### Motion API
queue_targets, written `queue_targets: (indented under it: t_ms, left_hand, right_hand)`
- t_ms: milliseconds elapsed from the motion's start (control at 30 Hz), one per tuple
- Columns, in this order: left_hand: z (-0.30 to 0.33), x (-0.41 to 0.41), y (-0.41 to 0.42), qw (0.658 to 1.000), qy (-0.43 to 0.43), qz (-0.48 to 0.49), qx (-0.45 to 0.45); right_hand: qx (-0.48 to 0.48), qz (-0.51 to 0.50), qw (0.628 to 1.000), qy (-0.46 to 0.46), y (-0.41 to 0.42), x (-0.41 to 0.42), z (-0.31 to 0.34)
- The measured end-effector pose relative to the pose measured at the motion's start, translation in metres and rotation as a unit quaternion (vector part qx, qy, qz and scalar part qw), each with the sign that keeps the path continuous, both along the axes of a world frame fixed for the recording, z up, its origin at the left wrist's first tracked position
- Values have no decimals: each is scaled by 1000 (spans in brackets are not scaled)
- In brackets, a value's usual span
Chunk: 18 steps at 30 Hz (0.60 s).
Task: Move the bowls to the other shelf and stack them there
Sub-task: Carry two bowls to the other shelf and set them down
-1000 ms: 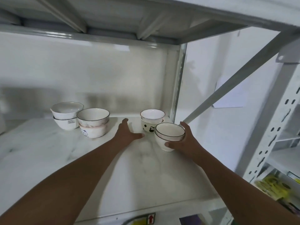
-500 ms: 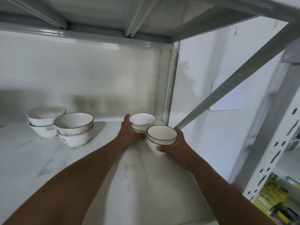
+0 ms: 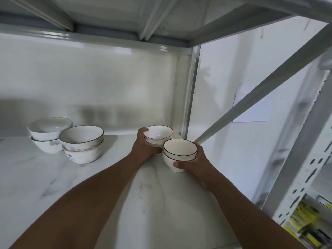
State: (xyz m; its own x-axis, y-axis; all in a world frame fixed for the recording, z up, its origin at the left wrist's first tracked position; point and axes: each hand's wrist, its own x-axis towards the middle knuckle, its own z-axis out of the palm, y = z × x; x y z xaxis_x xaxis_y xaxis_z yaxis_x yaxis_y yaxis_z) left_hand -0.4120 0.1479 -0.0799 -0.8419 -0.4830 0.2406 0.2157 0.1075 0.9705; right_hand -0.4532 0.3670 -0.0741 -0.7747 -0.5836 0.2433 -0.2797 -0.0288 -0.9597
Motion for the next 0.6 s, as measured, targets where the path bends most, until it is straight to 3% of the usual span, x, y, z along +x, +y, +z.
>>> queue_targets:
  t_ms: [400, 600]
  left_hand:
    - [16, 53, -26, 997, -13, -8, -76]
    - [16, 68, -40, 994, -42, 6, -102]
  right_hand:
    - [14, 29, 999, 6, 3, -5, 1]
    - [8, 46, 998, -34, -3, -5, 3]
